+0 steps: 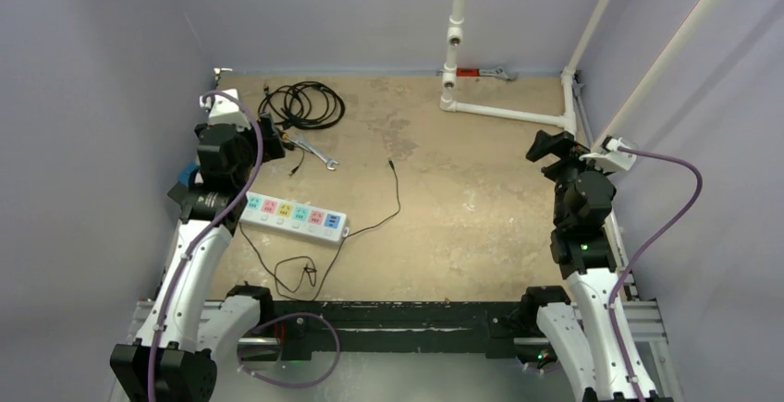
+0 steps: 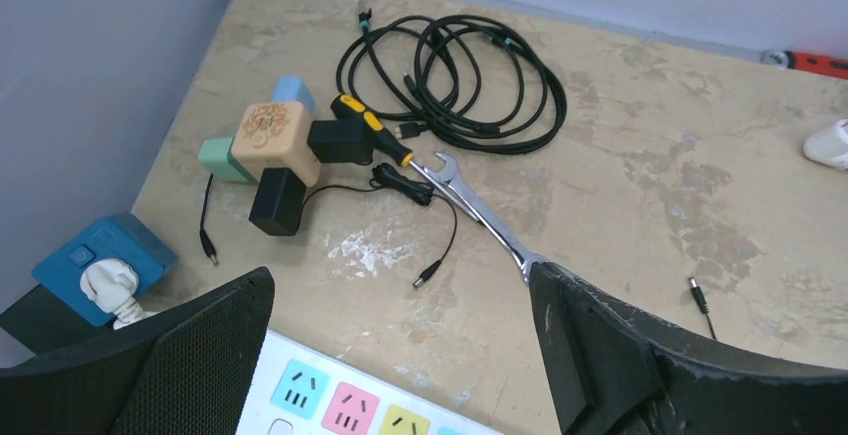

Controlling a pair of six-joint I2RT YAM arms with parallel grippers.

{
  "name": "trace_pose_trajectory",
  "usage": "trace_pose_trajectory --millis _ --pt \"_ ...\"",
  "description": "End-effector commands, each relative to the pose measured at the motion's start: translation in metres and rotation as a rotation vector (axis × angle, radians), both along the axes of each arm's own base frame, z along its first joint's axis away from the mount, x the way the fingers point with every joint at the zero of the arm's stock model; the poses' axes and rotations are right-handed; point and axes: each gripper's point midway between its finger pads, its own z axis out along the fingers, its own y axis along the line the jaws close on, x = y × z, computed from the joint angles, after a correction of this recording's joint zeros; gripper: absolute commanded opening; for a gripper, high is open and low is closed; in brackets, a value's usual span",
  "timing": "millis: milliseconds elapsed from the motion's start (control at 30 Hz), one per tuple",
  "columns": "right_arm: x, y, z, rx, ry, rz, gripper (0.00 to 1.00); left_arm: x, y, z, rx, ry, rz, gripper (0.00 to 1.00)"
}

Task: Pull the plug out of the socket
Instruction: Pick up the socket from the corner of the board.

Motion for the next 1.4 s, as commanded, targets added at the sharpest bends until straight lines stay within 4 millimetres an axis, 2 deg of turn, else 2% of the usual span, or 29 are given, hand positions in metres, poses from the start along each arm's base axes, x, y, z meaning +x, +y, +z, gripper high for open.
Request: trace_pose_trajectory --millis 0,467,567,767,900,1000,1100,1233,1300,1367 --pt "-0.003 -0.003 0.008 0.016 -0.03 -0.016 0.99 0.004 0.007 -0.001 -0.006 0.022 0.039 0.98" --pt "-0.007 0.005 0.015 0.001 -0.051 0.033 0.99 0.008 0.018 -0.016 0.068 0.071 0.069 0.99" --pt "-0.006 0.012 0.015 -0.009 -0.062 0.072 0.99 0.022 0.019 -0.023 0.051 0.098 0.031 0.99" --pt "0.002 0.025 0.012 -0.019 -0.054 0.148 0.99 0.07 0.032 -0.045 -0.079 0.201 -0.02 0.99" --pt "0.007 0.03 0.002 -0.018 -0.028 0.174 0.99 0.093 0.057 -0.069 -0.09 0.277 0.077 0.98" --pt "0.008 0.029 -0.001 -0.019 -0.016 0.171 0.99 0.09 0.079 -0.093 -0.104 0.317 0.132 0.97" --pt "0.008 0.03 -0.001 -0.016 -0.019 0.174 0.99 0.09 0.087 -0.115 -0.163 0.354 0.122 0.96" --pt "0.009 0.034 -0.002 -0.013 -0.02 0.194 0.99 0.09 0.101 -0.132 -0.174 0.4 0.144 0.95" --pt "0.01 0.036 -0.002 -0.012 -0.022 0.206 0.99 0.09 0.109 -0.143 -0.199 0.42 0.153 0.92" --pt "0.011 0.037 -0.004 -0.011 -0.021 0.215 0.99 0.09 0.114 -0.155 -0.231 0.443 0.154 0.83"
